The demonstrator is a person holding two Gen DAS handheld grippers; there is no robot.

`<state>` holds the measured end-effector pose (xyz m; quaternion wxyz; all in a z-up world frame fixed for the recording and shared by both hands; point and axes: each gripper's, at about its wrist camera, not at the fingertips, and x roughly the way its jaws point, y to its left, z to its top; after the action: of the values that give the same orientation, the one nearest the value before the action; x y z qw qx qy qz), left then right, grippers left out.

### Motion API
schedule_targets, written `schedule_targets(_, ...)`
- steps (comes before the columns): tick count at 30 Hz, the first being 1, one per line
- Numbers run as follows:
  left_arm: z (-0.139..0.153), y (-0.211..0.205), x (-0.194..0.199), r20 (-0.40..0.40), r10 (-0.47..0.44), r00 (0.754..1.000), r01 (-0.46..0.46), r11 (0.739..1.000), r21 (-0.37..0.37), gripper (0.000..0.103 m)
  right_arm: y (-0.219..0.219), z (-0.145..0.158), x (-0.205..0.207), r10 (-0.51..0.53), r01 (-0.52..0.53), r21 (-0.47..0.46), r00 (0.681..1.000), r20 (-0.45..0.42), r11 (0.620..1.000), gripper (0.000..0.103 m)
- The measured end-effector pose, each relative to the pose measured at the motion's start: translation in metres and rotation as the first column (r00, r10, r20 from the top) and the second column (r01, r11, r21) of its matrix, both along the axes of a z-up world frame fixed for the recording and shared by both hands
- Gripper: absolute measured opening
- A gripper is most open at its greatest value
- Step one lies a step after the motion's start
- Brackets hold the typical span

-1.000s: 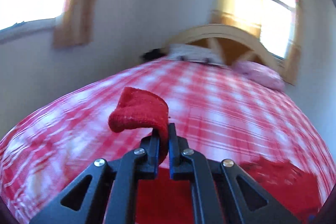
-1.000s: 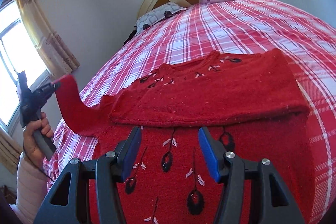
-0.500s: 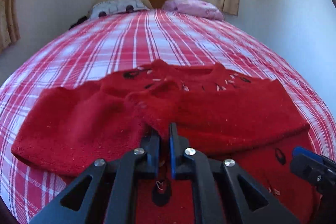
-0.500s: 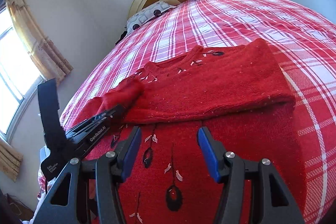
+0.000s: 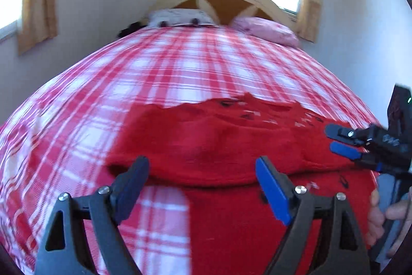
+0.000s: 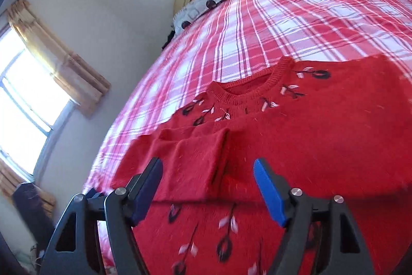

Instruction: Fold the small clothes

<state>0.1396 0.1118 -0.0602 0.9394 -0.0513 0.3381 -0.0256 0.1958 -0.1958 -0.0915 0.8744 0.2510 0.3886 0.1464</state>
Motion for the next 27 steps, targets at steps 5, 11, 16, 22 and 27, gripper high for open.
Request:
schedule_targets(5, -0.005, 0.038, 0.002, -0.039, 0.116, 0.993, -0.118, 0.991, -0.057, 0.087, 0.041, -0.023, 0.028, 0.064, -0.069, -0.113, 0.997, -0.046, 0.991, 0.054)
schedule_targets(11, -0.008, 0.068, -0.004, -0.046, 0.201, 0.979, -0.205, 0.970, -0.133, 0.087, 0.070, -0.031, 0.031, 0.058, -0.073, -0.322, 0.997, -0.055, 0.944, 0.020)
schedule_targets(16, -0.007, 0.081, -0.006, -0.039, 0.254, 0.966, -0.257, 0.952, -0.169, 0.087, 0.074, -0.012, 0.024, 0.091, -0.090, -0.350, 0.996, -0.012, 0.932, 0.009)
schedule_targets(22, -0.005, 0.079, -0.007, -0.030, 0.269, 0.963, -0.270, 0.943, -0.195, 0.087, 0.091, 0.056, 0.024, 0.189, -0.129, -0.363, 0.973, 0.134, 0.923, 0.009)
schedule_targets(27, -0.005, 0.063, -0.004, -0.031, 0.235, 0.972, -0.237, 0.958, -0.164, 0.087, 0.076, 0.115, 0.018, 0.189, -0.088, -0.353, 0.946, 0.263, 0.932, 0.009)
